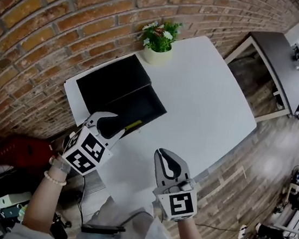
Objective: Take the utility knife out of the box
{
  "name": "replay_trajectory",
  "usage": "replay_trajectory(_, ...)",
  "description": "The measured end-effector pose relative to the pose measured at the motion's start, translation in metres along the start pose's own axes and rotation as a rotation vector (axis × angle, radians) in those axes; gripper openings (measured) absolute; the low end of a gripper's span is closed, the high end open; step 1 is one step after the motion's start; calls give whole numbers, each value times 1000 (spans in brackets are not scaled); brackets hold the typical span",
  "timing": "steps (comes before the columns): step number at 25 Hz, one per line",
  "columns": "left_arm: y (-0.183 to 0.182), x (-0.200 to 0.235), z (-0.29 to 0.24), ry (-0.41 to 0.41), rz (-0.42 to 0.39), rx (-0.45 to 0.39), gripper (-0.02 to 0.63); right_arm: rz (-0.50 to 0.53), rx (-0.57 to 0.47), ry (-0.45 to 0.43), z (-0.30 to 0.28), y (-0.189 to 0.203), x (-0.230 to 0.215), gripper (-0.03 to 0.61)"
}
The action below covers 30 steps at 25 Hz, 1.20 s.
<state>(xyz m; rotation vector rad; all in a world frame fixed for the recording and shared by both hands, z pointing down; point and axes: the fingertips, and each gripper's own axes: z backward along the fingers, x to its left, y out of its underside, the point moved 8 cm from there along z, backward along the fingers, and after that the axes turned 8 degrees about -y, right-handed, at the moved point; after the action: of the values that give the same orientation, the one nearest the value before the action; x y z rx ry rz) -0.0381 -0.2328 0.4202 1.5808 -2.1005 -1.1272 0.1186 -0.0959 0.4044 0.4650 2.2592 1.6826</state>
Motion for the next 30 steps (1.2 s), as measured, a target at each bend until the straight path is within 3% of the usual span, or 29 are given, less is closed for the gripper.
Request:
replay_trajectory(16,5,-11,-69,118,-113,286,146,-55,4,70,32,1,3,52)
replay_trajectory(23,8,-9,-79,177,-72,344,146,-52,13,75,38,2,3,53)
replay_trajectory(30,9,-10,-89,227,-109,406,137,-46,17,71,40,4,6,52)
